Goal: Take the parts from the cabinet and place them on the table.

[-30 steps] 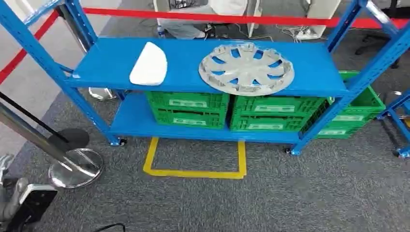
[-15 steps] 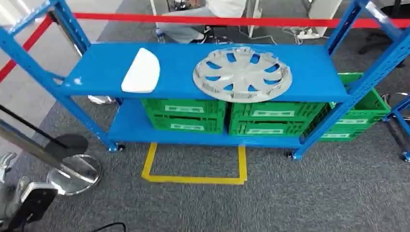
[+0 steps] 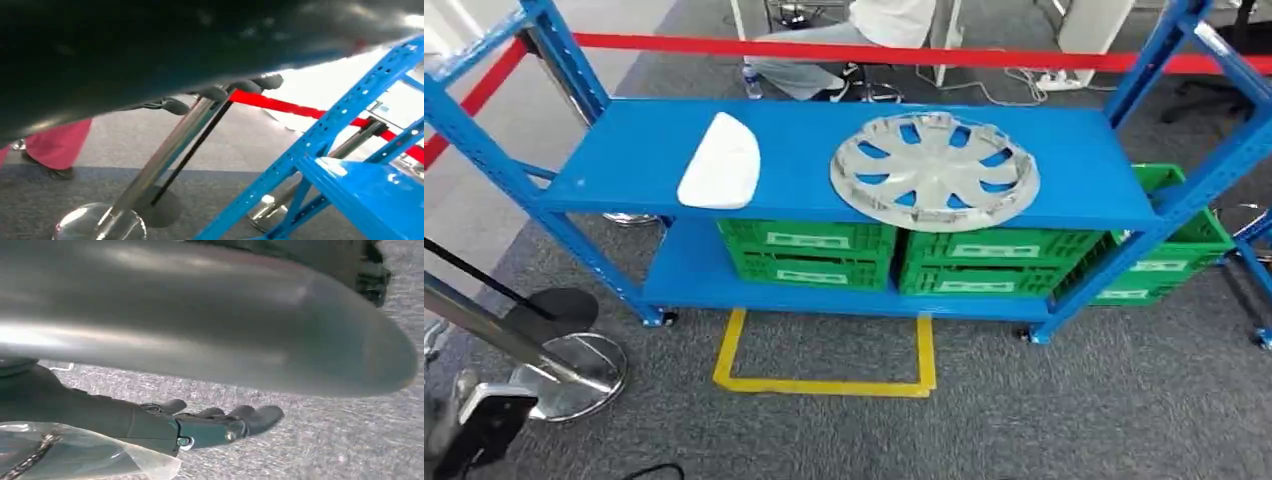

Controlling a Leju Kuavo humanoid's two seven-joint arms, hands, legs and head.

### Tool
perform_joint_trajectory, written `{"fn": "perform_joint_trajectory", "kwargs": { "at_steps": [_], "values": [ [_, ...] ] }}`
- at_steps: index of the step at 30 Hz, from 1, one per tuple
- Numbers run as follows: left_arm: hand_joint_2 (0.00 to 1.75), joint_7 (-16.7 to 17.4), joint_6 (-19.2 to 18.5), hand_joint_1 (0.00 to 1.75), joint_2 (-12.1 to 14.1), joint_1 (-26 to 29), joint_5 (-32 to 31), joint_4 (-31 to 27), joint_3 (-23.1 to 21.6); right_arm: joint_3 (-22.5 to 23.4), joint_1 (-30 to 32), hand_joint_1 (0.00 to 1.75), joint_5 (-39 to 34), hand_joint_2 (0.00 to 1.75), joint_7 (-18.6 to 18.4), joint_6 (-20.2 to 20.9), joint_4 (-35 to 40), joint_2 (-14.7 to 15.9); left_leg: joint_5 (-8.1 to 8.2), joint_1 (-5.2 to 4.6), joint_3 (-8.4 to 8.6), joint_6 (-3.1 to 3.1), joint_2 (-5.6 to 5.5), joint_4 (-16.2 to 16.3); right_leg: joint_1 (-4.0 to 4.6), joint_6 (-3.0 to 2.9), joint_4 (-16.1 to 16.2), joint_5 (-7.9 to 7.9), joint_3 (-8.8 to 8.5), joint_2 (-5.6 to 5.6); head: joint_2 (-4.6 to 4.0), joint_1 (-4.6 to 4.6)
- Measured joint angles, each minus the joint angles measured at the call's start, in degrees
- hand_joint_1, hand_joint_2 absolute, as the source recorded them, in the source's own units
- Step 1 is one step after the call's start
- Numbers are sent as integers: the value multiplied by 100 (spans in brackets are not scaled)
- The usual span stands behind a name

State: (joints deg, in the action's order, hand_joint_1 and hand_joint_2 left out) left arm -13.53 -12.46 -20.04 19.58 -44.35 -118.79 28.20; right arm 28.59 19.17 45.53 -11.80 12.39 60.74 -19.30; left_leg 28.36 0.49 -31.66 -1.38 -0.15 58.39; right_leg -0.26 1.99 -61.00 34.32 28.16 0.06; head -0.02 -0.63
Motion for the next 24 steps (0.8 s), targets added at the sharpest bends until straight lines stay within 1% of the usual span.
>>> {"fn": "perform_joint_trajectory", "kwargs": {
  "at_steps": [1,2,3,4,5,6,7,8,9,10,11,12,13,14,15,16,17,18,19,20,21,22,23,24],
  "values": [
    [0,-2,0,0,-2,-5,0,0,0,-9,-14,0,0,0,0,0,6,0,21,0,12,-31,1,-1,0,24,-347,170,207,3,2,15],
    [0,-2,0,0,-2,-4,0,0,0,-15,-15,0,0,0,0,0,9,0,46,-2,19,-41,1,0,-2,44,-813,381,501,2,2,13],
    [0,-2,0,0,-2,-3,0,0,0,-20,-3,0,0,0,0,0,9,2,73,-5,30,-46,0,1,-1,45,-1214,527,778,2,2,19],
    [0,0,0,0,-2,-2,0,0,2,-22,8,0,0,0,-2,0,9,2,107,-5,58,-44,-4,2,-2,45,-1464,551,996,2,2,15],
    [0,-2,0,0,-2,3,0,0,2,-22,14,0,0,0,-2,0,11,2,148,-5,110,-37,-11,2,-2,43,-1430,403,1073,2,2,19],
    [0,-2,0,0,-2,4,2,0,2,-22,21,0,-2,0,-4,0,11,2,196,-3,179,-26,-16,2,-2,39,-1171,145,1034,1,2,19],
    [0,-2,0,0,-2,4,2,0,2,-24,21,0,-11,0,-18,0,11,2,258,-1,273,-6,-17,2,-2,34,-689,-230,890,-1,2,22],
    [0,-2,0,0,-2,3,4,0,2,-24,25,0,-13,0,-20,0,11,2,319,-1,355,15,-15,1,-2,-8,-216,-572,748,-3,2,19],
    [0,-2,0,0,-4,0,7,0,2,-24,29,0,-15,0,-20,0,11,2,364,-1,376,42,-11,-8,8,-33,-60,-658,694,-5,0,22],
    [0,-2,-2,0,-7,-5,11,2,4,-28,29,0,-20,0,-26,2,13,2,379,-15,368,72,-14,16,31,-59,102,-434,772,-26,0,13],
    [0,-2,-2,0,-4,6,11,2,7,-33,30,0,-28,0,-35,2,15,2,406,-22,338,117,-12,-4,37,-134,66,-548,685,-28,2,22],
    [0,-2,0,0,-4,8,13,2,4,-31,58,0,-35,0,-44,2,26,2,400,-27,399,156,-10,32,40,-184,80,-554,686,-22,2,8],
    [0,-4,0,0,-4,9,20,2,7,-28,71,0,-44,0,-44,2,33,2,394,-26,434,171,-9,18,39,-208,85,-541,642,-15,2,17],
    [0,-4,0,0,-2,5,20,0,11,-33,74,0,-52,0,-46,2,42,0,412,-27,447,196,-9,72,-2,-229,121,-534,559,-2,2,6],
    [0,-7,0,0,-2,10,24,0,11,-35,75,0,-55,0,-46,2,46,0,439,-20,417,225,-8,222,-11,-269,164,-507,479,-6,2,4],
    [0,-7,2,0,0,-3,30,0,9,-41,66,0,-59,0,-44,2,48,0,581,-8,255,262,-2,521,-11,-304,194,-480,414,-7,2,-42],
    [0,-7,0,0,2,-3,33,2,9,-50,59,0,-59,0,-44,4,55,0,778,1,14,287,-2,917,-10,-313,198,-451,380,-6,2,-26],
    [0,-7,0,0,2,6,33,2,9,-55,60,0,-61,0,-44,4,57,0,960,6,-247,302,-2,1317,-7,-319,198,-411,350,-3,0,-35],
    [0,-7,0,0,2,9,33,2,9,-55,67,0,-61,0,-44,4,57,0,1040,6,-451,310,-2,1581,-4,-317,198,-375,310,-2,2,-31],
    [0,-7,0,0,2,12,35,2,11,-55,75,0,-61,0,-44,4,57,0,968,6,-556,308,-2,1628,-2,-317,198,-336,260,0,2,-31],
    [0,-7,0,0,2,12,37,2,15,-55,81,0,-61,0,-46,4,57,0,733,5,-549,295,-2,1454,1,-316,198,-289,191,4,2,-35],
    [0,-7,0,0,2,12,37,2,15,-57,81,0,-61,0,-46,4,59,0,395,4,-456,277,-2,1085,4,-308,198,-238,114,6,2,-29],
    [0,-7,0,0,2,12,37,2,15,-63,81,0,-61,0,-46,4,59,0,21,-3,-312,241,-2,610,6,-287,200,-183,32,7,2,-33],
    [0,-7,0,0,2,9,39,2,15,-66,85,0,-61,0,-46,4,59,0,-158,-24,-207,188,4,330,-7,-260,223,-138,54,3,2,-26]
  ]
}}
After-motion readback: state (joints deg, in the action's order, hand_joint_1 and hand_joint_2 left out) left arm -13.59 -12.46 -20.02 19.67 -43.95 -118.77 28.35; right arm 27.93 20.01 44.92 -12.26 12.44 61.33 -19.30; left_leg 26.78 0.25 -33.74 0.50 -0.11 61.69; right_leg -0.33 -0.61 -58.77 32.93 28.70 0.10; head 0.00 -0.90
